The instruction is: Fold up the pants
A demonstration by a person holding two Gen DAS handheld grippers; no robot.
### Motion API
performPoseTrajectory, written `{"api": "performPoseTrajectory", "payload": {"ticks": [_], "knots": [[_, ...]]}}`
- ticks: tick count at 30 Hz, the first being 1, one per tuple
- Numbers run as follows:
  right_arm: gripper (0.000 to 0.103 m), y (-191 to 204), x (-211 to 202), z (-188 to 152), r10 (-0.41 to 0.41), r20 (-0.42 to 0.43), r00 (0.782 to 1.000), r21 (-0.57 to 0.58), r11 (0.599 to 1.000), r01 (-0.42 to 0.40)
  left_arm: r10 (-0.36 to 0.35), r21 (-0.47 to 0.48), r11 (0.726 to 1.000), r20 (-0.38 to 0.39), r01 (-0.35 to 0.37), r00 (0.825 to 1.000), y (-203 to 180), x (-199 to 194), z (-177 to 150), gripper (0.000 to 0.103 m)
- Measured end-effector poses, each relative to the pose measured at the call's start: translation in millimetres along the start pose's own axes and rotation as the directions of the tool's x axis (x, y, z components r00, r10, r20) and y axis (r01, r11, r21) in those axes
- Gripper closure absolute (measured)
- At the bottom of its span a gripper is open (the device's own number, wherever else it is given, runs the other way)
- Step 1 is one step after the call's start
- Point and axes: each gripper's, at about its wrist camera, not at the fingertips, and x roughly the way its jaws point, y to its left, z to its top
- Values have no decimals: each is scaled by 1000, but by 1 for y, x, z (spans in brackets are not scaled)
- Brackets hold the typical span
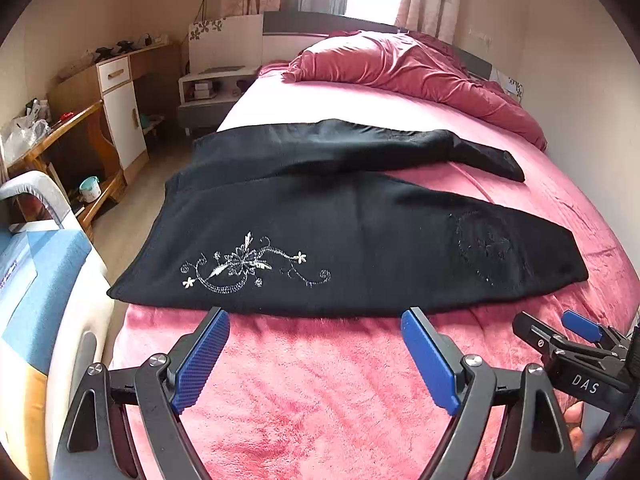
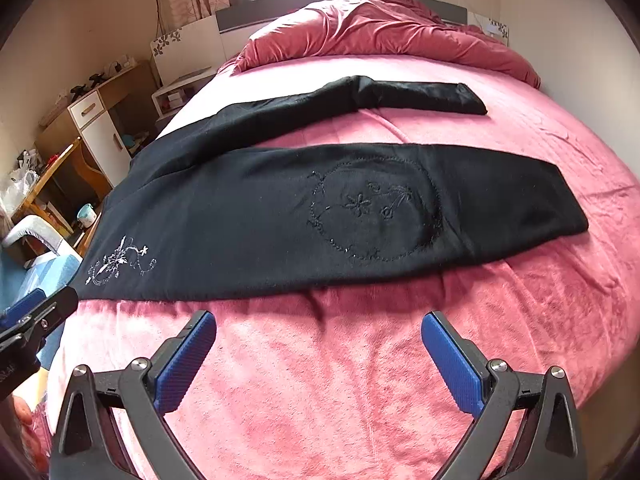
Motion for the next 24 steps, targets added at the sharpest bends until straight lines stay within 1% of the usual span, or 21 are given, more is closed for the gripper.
{"api": "performPoseTrajectory", "payload": {"ticks": [3, 5, 7, 9, 10, 11, 12, 13, 16, 17, 19, 20, 21, 22, 23, 24], "knots": [[0, -5, 3, 0, 23, -3, 1000, 18, 1000, -23, -7, -7, 1000, -17, 7, 1000, 2, 5, -2, 14], [0, -10, 4, -1, 67, -1, 998, 43, 997, -67, -23, -21, 1000, -36, 22, 999, 5, 10, -4, 13], [0, -17, 8, -1, 116, -10, 993, 76, 990, -115, -55, -41, 998, -50, 53, 997, 10, 15, -6, 14], [0, -32, 12, -2, 161, -23, 987, 146, 977, -156, -87, -70, 994, -64, 82, 994, 17, 22, -8, 13], [0, -44, 14, -2, 186, -25, 982, 189, 966, -178, -87, -79, 994, -67, 82, 994, 19, 24, -8, 10], [0, -54, 15, -2, 194, -23, 981, 221, 958, -184, -89, -89, 993, -74, 82, 993, 24, 27, -9, 3], [0, -65, 15, -1, 195, -22, 981, 253, 950, -183, -99, -98, 991, -81, 91, 992, 27, 30, -10, 0], [0, -77, 16, -1, 196, -24, 980, 290, 940, -181, -106, -110, 989, -90, 96, 990, 32, 34, -10, 0], [0, -126, 18, 0, 179, 5, 984, 430, 888, -164, -121, -187, 978, -142, 94, 982, 54, 46, -11, 0], [2, -146, 21, 1, 175, 10, 985, 487, 859, -157, -126, -222, 971, -158, 89, 979, 64, 50, -12, 0], [14, -175, 27, 2, 183, 14, 983, 567, 808, -159, -128, -296, 953, -178, 71, 976, 85, 55, -13, 4], [17, -192, 31, 3, 183, 15, 983, 604, 782, -155, -116, -319, 946, -180, 54, 977, 93, 56, -14, 11], [24, -201, 34, 5, 175, 13, 985, 618, 772, -145, -100, -338, 941, -181, 34, 978, 101, 56, -14, 16], [27, -210, 38, 7, 161, 10, 987, 633, 763, -131, -76, -357, 934, -187, 5, 979, 111, 57, -13, 24], [28, -221, 44, 9, 151, 7, 988, 653, 748, -119, -62, -379, 925, -188, -14, 980, 121, 57, -13, 30], [31, -229, 49, 11, 150, 5, 989, 671, 733, -115, -60, -397, 918, -186, -19, 981, 130, 59, -14, 31]]}}
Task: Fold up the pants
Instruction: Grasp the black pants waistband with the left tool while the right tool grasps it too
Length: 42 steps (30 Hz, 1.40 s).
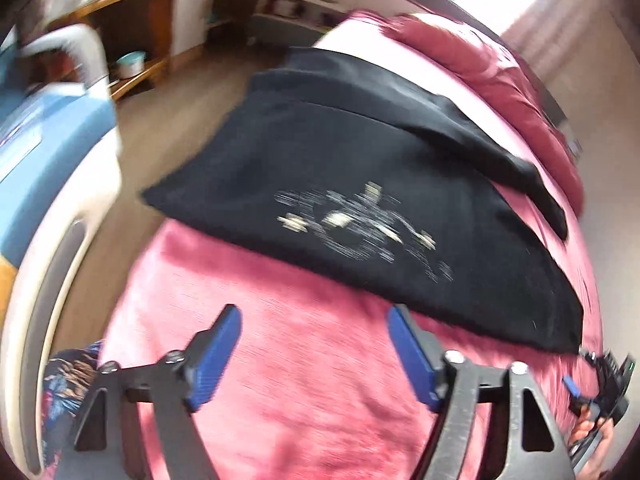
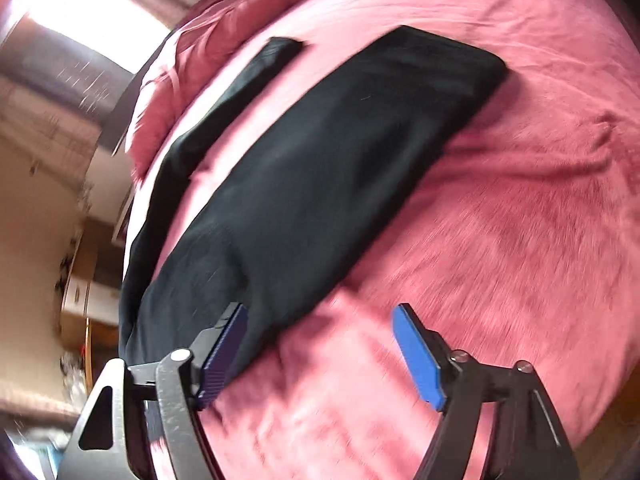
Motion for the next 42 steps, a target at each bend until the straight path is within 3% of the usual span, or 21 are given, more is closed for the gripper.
{"api": "performPoseTrajectory", "payload": {"ticks": [4, 13, 18, 20, 22, 25, 36, 42], "knots": [[42, -13, 19, 21, -8, 0, 1000, 64, 998, 8, -1, -123, 992, -29, -2, 1000, 40, 9, 18, 52], [57, -10, 41, 49, -37, 25, 999, 66, 997, 35, -36, -286, 958, -57, 18, 998, 66, 41, 52, 64], [73, -11, 42, 57, -63, 24, 998, 53, 997, 61, -8, -287, 958, -23, 1, 1000, 56, 50, 63, 74], [82, -11, 42, 60, -77, 20, 997, 46, 996, 76, 29, -256, 966, -15, -32, 999, 49, 47, 64, 93], [91, -12, 40, 62, -83, 23, 996, 37, 996, 82, 38, -243, 969, -6, -38, 999, 47, 44, 66, 96], [94, -8, 32, 64, -90, 37, 995, -4, 996, 90, 51, -212, 976, 16, -47, 999, 43, 32, 63, 97], [95, -14, -12, 49, -109, 82, 991, -81, 990, 115, 0, -160, 987, 42, 7, 999, 45, -18, 32, 97], [95, -44, -42, 31, -151, 78, 985, -83, 984, 158, -4, -125, 992, -5, 3, 1000, 51, -35, 7, 97]]}}
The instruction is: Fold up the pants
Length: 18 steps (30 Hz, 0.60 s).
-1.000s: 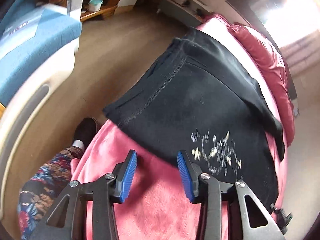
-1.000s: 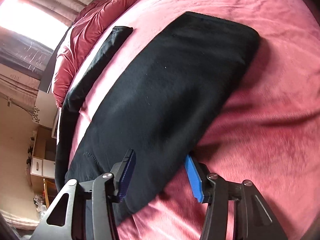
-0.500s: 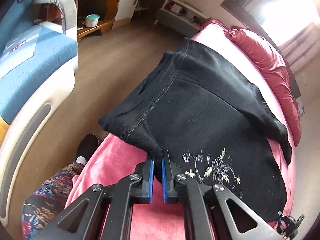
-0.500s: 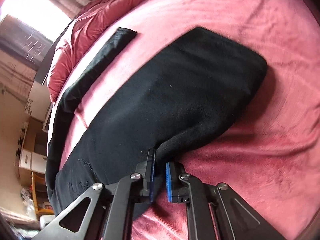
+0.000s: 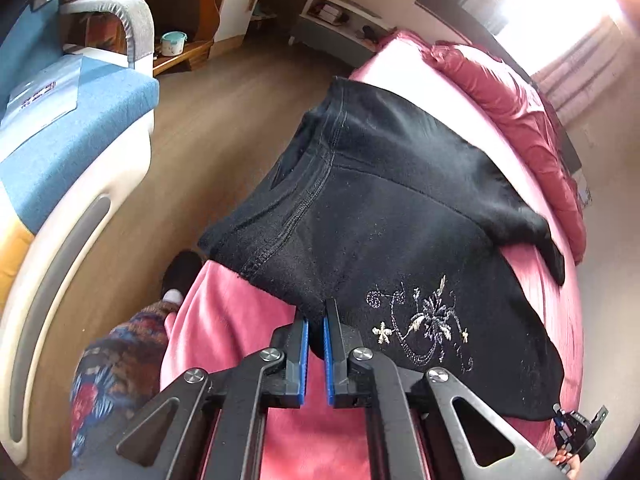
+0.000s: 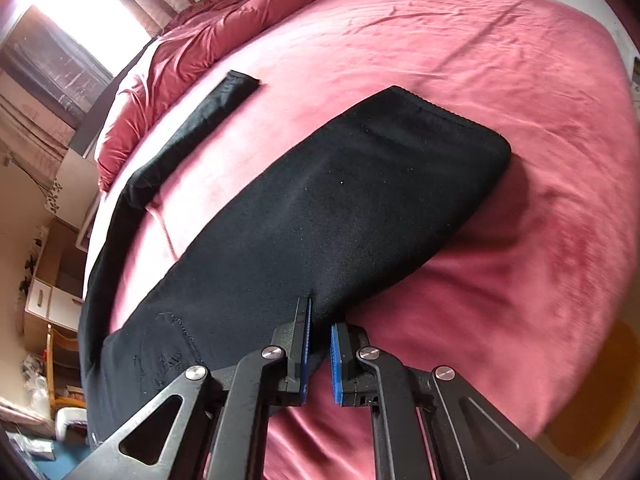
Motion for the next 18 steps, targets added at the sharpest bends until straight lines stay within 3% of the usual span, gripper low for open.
{"api": "performPoseTrajectory", "payload": {"ticks": [8, 12, 14, 16, 18], "knots": [[95, -49, -14, -23, -65, -38, 997, 47, 997, 67, 90, 62, 995, -128, -83, 988, 8, 13, -27, 96], [93, -47, -10, -20, -81, -60, 995, 30, 996, 83, 129, 51, 991, -160, -123, 979, 12, 15, -17, 77], [83, -43, -16, -15, -65, -51, 997, 16, 998, 66, 128, 50, 991, -143, -122, 982, 17, 5, -9, 75], [61, -39, -25, -13, -95, -39, 995, -1, 995, 95, 147, 54, 988, -110, -142, 983, 23, -8, 0, 75], [57, -38, -40, -10, -136, 3, 991, -13, 991, 136, 171, 49, 985, -60, -168, 983, 29, -22, 10, 75]]}}
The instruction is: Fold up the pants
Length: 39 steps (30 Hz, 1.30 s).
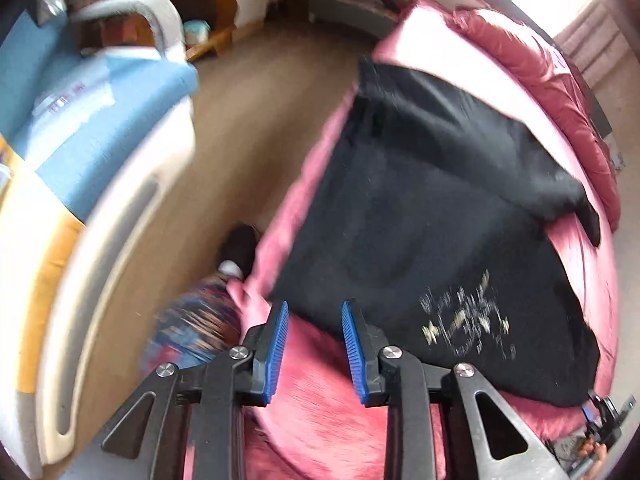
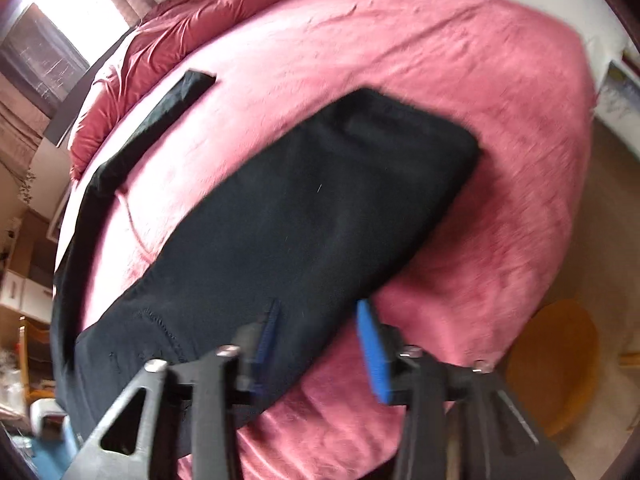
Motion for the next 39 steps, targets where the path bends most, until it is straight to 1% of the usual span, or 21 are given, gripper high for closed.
{"api": "performPoseTrajectory", "payload": {"ticks": [2, 4, 5, 7, 9, 10, 13, 14, 16, 17, 20, 22, 23, 25, 27, 29, 31, 34, 36, 39], "knots": [[57, 4, -17, 2, -35, 57, 998, -23, 999, 36, -7, -20, 1000, 48, 8, 999, 7, -12, 12, 75], [57, 15, -27, 3, -38, 91, 995, -52, 998, 43, -34, -47, 998, 82, 38, 996, 10, -15, 29, 75], [57, 25, -30, 4, -19, 100, 995, -71, 997, 26, -55, -61, 996, 89, 60, 995, 8, -14, 42, 74], [55, 50, -28, 4, 40, 89, 995, -116, 993, -29, -91, -92, 991, 107, 101, 990, 5, -8, 64, 74], [53, 77, -21, 1, 86, 60, 994, -163, 984, -76, -126, -101, 985, 121, 138, 985, -3, 1, 79, 73], [53, 96, -14, -3, 120, 31, 992, -194, 975, -112, -137, -105, 983, 119, 150, 983, -7, 8, 89, 72], [53, 142, 7, -18, 184, -55, 981, -270, 944, -192, -172, -122, 976, 92, 183, 981, -22, 35, 121, 71], [53, 151, 12, -24, 194, -73, 978, -288, 935, -207, -180, -140, 972, 83, 191, 980, -26, 46, 133, 70], [53, 177, 23, -36, 217, -125, 968, -320, 915, -246, -196, -159, 966, 68, 204, 978, -30, 60, 146, 70], [53, 192, 30, -44, 233, -160, 959, -338, 900, -275, -199, -173, 963, 59, 207, 978, -32, 67, 154, 70], [51, 223, 40, -61, 252, -218, 943, -396, 860, -321, -206, -207, 956, 39, 210, 978, -38, 90, 182, 69], [49, 238, 44, -70, 254, -249, 935, -428, 837, -341, -198, -218, 955, 37, 201, 980, -42, 97, 191, 69], [49, 247, 47, -76, 247, -263, 933, -458, 819, -346, -202, -223, 953, 28, 203, 979, -43, 104, 199, 69], [48, 262, 51, -87, 235, -271, 933, -499, 795, -345, -204, -250, 946, 31, 206, 978, -42, 114, 210, 69], [48, 278, 55, -92, 229, -281, 932, -535, 769, -351, -213, -280, 937, 23, 211, 977, -41, 128, 224, 64], [48, 290, 58, -100, 218, -280, 935, -569, 746, -345, -232, -314, 922, 21, 226, 973, -42, 140, 236, 51], [48, 299, 60, -105, 214, -280, 936, -592, 729, -344, -235, -330, 917, 11, 225, 972, -44, 152, 247, 44], [48, 313, 65, -111, 200, -281, 939, -620, 708, -337, -240, -348, 909, 9, 228, 971, -47, 167, 259, 44], [47, 321, 70, -115, 199, -291, 936, -623, 703, -343, -245, -369, 902, -9, 224, 970, -48, 178, 266, 44], [46, 327, 75, -119, 186, -294, 937, -636, 694, -337, -242, -376, 900, -12, 220, 970, -54, 189, 273, 46]]}}
